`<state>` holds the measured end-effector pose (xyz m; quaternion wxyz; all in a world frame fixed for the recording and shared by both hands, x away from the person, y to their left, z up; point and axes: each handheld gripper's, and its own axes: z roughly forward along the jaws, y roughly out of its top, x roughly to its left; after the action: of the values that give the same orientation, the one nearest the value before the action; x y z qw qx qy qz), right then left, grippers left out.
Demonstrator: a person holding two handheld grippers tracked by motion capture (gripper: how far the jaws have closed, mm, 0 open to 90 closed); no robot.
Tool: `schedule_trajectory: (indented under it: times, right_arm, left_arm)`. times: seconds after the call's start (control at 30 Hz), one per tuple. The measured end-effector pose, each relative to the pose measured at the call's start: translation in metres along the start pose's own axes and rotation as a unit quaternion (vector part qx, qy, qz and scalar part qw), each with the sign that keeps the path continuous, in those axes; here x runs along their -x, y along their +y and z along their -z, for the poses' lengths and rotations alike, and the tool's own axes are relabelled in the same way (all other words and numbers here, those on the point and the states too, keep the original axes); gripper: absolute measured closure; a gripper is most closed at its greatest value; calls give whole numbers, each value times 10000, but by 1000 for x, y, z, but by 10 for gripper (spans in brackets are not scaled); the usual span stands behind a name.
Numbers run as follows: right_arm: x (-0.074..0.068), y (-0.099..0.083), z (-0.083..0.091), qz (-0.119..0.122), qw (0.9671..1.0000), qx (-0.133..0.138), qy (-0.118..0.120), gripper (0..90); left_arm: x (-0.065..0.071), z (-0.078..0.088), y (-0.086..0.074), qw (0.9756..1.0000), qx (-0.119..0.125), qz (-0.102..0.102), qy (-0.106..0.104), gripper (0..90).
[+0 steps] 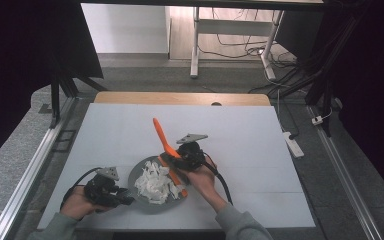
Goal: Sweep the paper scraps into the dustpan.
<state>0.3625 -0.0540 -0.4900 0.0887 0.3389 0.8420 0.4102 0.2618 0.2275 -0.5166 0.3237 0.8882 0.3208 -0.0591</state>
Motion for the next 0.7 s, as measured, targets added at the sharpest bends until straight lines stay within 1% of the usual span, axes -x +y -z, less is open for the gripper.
schedule_trajectory:
  times: [0.03, 0.17, 0.23, 0.27, 0.3, 0.37, 0.43, 0.5, 0.63, 0.7]
  right_arm:
    - [-4, 1, -2, 66, 10000, -21, 32, 697]
    - [-22, 3, -2, 194, 9995, -6, 251, 697]
    - [-29, 4, 0, 155, 9987, 25, 483, 697]
    - [-32, 5, 1, 183, 9982, 57, 572, 697]
    - [-36, 6, 3, 226, 9979, 81, 598, 697]
    - [-38, 8, 7, 291, 9977, 173, 590, 697]
    - [-37, 9, 11, 281, 9977, 271, 547, 697]
    - [-34, 11, 16, 283, 9979, 359, 463, 697]
    - [-26, 13, 25, 222, 9973, 590, 383, 697]
    - [-22, 14, 29, 201, 9972, 635, 332, 697]
  left_arm:
    - [0, 0, 0, 10000, -1, -2, 4, 616]
    - [0, 0, 0, 10000, -10, -3, 1, 616]
    - [0, 0, 0, 10000, -11, -2, 3, 616]
    - [0, 0, 0, 10000, -13, -3, 5, 616]
    - [0, 0, 0, 10000, -7, -3, 6, 616]
    - [0, 0, 0, 10000, -2, 5, 8, 615]
    - [0, -1, -1, 10000, -6, 9, 8, 616]
    - [-1, -1, -1, 10000, -4, 13, 4, 616]
    - [-1, -2, -1, 10000, -2, 20, 5, 616]
    - [-1, -2, -2, 10000, -6, 8, 19, 616]
